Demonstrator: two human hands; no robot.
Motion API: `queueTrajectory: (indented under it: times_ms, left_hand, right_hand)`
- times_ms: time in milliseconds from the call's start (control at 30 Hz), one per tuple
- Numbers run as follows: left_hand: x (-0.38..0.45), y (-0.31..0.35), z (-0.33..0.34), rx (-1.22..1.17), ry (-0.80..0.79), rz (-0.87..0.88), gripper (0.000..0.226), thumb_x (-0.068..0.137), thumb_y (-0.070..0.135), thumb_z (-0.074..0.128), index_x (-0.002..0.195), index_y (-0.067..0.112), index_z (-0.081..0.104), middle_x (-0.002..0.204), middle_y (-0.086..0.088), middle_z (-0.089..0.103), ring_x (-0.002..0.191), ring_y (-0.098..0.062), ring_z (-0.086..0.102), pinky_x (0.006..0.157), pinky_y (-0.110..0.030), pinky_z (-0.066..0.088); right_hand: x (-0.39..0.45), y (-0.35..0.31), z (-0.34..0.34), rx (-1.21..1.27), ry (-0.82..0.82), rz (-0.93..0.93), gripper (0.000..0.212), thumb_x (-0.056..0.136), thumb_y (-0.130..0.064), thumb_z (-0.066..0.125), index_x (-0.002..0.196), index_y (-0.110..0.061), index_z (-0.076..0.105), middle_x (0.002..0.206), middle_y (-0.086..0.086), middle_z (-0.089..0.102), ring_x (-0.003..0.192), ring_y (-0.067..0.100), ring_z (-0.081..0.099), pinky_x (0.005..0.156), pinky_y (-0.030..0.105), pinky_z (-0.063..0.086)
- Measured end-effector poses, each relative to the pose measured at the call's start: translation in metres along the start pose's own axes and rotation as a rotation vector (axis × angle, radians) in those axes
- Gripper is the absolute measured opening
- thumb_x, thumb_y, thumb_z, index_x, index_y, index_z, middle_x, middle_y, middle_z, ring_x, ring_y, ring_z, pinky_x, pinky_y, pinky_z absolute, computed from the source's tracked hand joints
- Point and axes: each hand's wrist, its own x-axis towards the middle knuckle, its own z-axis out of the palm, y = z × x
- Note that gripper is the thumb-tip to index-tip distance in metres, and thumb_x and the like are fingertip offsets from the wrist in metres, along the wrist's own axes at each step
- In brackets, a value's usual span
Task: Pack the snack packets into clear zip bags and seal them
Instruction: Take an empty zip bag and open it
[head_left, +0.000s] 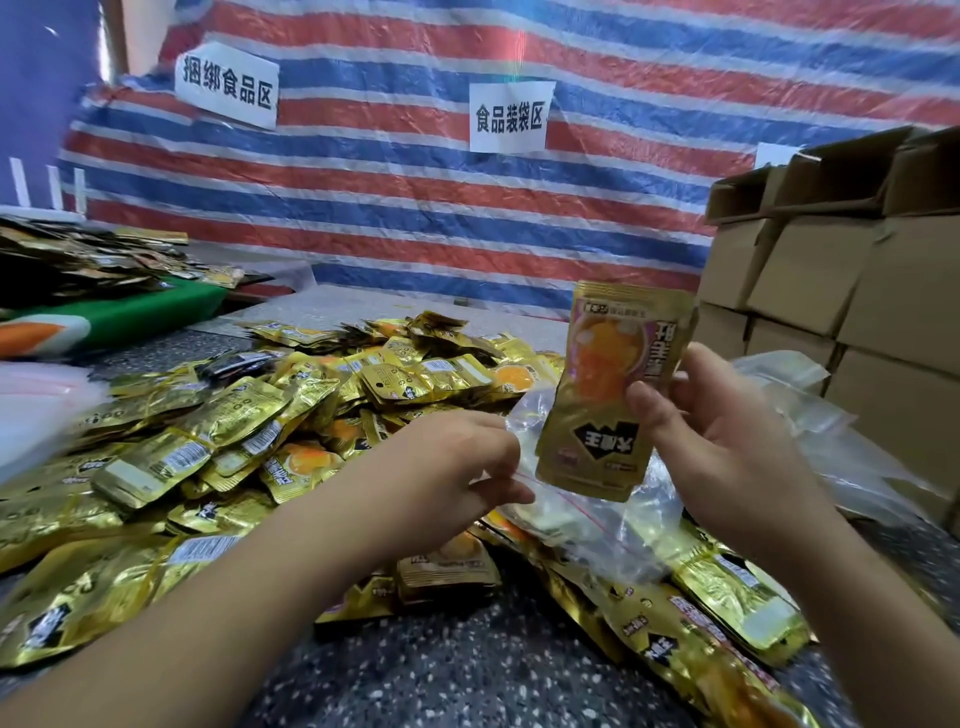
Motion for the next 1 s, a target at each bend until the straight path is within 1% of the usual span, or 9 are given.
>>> queueTrajectory:
  times_ms: [100, 167, 333, 467, 533, 633, 700, 900, 1000]
  left_hand:
    - [0.001, -0.003, 0.000, 0.008, 0.043, -0.052, 0.032, 0.091, 0.036, 0.065, 0.071, 0.023, 0.044, 0.072, 0.014, 0.044, 0.069, -0.010, 0.046, 0.065, -0.031, 0.042]
    - [0.001, -0.005, 0.000, 0.001, 0.089, -0.074, 0.029, 0.091, 0.037, 0.063, 0.071, 0.021, 0.049, 0.071, 0.014, 0.045, 0.066, -0.007, 0.044, 0.062, -0.029, 0.041]
    - [0.000, -0.005, -0.002, 0.036, 0.139, -0.001, 0.027, 0.088, 0.032, 0.069, 0.072, 0.012, 0.059, 0.070, 0.012, 0.049, 0.062, -0.006, 0.042, 0.057, -0.012, 0.031]
    - [0.000, -0.004, -0.003, 0.013, 0.106, 0.027, 0.021, 0.088, 0.024, 0.072, 0.076, 0.010, 0.063, 0.075, 0.008, 0.057, 0.067, -0.005, 0.046, 0.061, -0.014, 0.035]
    - [0.000, -0.003, -0.003, -0.003, 0.088, 0.044, 0.014, 0.089, 0.022, 0.071, 0.080, 0.010, 0.068, 0.081, 0.006, 0.063, 0.071, -0.003, 0.050, 0.064, -0.019, 0.042]
    - [-0.001, -0.001, -0.005, -0.009, 0.059, 0.060, 0.011, 0.091, 0.019, 0.067, 0.090, 0.010, 0.073, 0.091, 0.003, 0.067, 0.078, -0.011, 0.061, 0.069, -0.032, 0.051]
    - [-0.001, -0.001, -0.005, -0.007, 0.053, 0.065, 0.012, 0.092, 0.018, 0.065, 0.096, 0.011, 0.075, 0.095, 0.001, 0.067, 0.082, -0.014, 0.064, 0.070, -0.034, 0.052]
    - [0.002, 0.001, -0.005, -0.069, 0.110, 0.013, 0.013, 0.091, 0.019, 0.067, 0.095, 0.011, 0.076, 0.090, 0.006, 0.069, 0.077, 0.001, 0.056, 0.073, -0.017, 0.047]
    - [0.003, 0.002, -0.006, -0.124, 0.133, -0.068, 0.017, 0.092, 0.025, 0.064, 0.092, 0.012, 0.075, 0.084, 0.008, 0.066, 0.074, 0.000, 0.055, 0.069, -0.012, 0.043]
  right_hand:
    - [0.000, -0.002, -0.004, 0.049, -0.012, -0.001, 0.024, 0.090, -0.030, 0.054, 0.113, -0.029, 0.061, 0.104, -0.011, 0.075, 0.098, 0.007, 0.071, 0.076, 0.015, 0.055]
    - [0.000, -0.003, -0.004, 0.081, -0.012, -0.017, 0.025, 0.090, -0.030, 0.054, 0.114, -0.029, 0.060, 0.105, -0.011, 0.075, 0.097, 0.007, 0.071, 0.076, 0.015, 0.055]
    - [0.000, 0.002, 0.002, 0.035, 0.043, -0.019, 0.020, 0.092, -0.027, 0.053, 0.111, -0.032, 0.060, 0.101, -0.015, 0.074, 0.094, 0.004, 0.071, 0.071, 0.014, 0.056]
    - [0.002, 0.006, -0.001, 0.108, 0.128, 0.002, 0.018, 0.093, -0.029, 0.052, 0.109, -0.027, 0.059, 0.103, -0.008, 0.074, 0.096, 0.009, 0.071, 0.074, 0.016, 0.055]
    - [0.004, 0.007, -0.001, 0.129, 0.135, 0.009, 0.021, 0.092, -0.030, 0.052, 0.111, -0.026, 0.059, 0.104, -0.009, 0.074, 0.096, 0.008, 0.071, 0.074, 0.014, 0.054]
    - [0.004, 0.009, -0.002, 0.160, 0.149, 0.023, 0.023, 0.093, -0.030, 0.052, 0.113, -0.025, 0.059, 0.105, -0.008, 0.075, 0.098, 0.008, 0.071, 0.075, 0.014, 0.054]
    - [0.004, 0.010, -0.003, 0.156, 0.141, 0.024, 0.023, 0.093, -0.030, 0.052, 0.114, -0.025, 0.059, 0.105, -0.009, 0.075, 0.098, 0.007, 0.071, 0.075, 0.014, 0.054]
    - [0.000, 0.006, 0.000, 0.063, 0.017, -0.016, 0.024, 0.089, -0.029, 0.054, 0.113, -0.030, 0.059, 0.105, -0.013, 0.074, 0.098, 0.005, 0.070, 0.075, 0.014, 0.055]
    - [-0.002, 0.002, -0.001, 0.122, -0.029, -0.048, 0.026, 0.089, -0.023, 0.056, 0.114, -0.028, 0.060, 0.106, -0.010, 0.074, 0.099, 0.007, 0.071, 0.077, 0.016, 0.056]
